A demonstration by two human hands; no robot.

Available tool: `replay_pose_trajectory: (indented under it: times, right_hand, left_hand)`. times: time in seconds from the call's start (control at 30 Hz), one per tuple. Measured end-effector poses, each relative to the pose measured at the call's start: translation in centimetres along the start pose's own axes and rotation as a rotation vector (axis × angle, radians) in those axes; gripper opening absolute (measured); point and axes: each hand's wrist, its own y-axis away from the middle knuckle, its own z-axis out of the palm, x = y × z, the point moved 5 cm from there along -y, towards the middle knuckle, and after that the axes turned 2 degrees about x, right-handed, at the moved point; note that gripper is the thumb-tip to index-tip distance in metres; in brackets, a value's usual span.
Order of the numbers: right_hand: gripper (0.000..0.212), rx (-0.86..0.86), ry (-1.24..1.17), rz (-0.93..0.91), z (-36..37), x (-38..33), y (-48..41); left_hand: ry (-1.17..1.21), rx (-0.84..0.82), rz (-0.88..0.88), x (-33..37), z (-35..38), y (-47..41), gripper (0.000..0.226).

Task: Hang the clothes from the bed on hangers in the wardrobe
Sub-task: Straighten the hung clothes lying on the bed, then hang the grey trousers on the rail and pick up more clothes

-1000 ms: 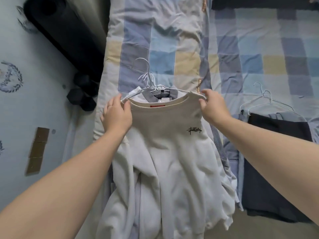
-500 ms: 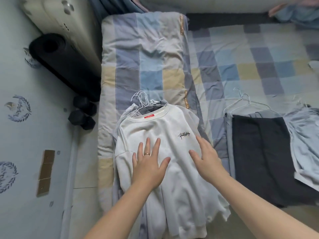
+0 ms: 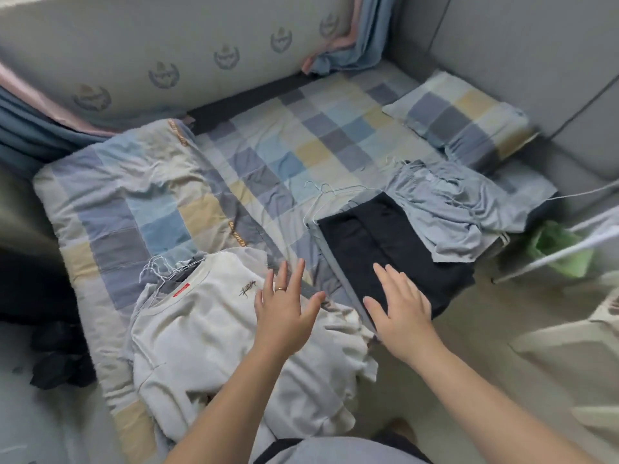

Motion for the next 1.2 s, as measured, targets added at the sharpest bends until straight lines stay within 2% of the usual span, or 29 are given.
replay_pose_trajectory:
  times: [0.37,0.53,0.7,1.0,1.2]
  right_hand:
    - [0.061,0.272,-0.050,0.280,-13.2,24.3,8.4]
    - [0.062,0.379,-0.059,0.480,-18.1,35.9,14.2]
    - [0.061,0.493,-0.065,0.686,-21.6,44.5,20.4]
    - [0.058,0.720,-0.200,1.150,-24.0,54.2,29.0]
    - [0.066,0.904,-0.188,1.457,-27.8,57.2,32.8]
  left_hand:
    - [-0.189,-0.183,0.393,26.5,15.5,2.7,0.070]
    - [-0.246,-0.311,0.603,38.1,24.1,5.7,0.069]
    - [-0.320,-0.457,0.820,47.8,32.0,9.3,0.069]
    - [-0.476,-0.771,1.299,63.1,45.3,15.2,0.071]
    - [-0.455,-0.969,1.682,73.0,51.4,20.9,0.071]
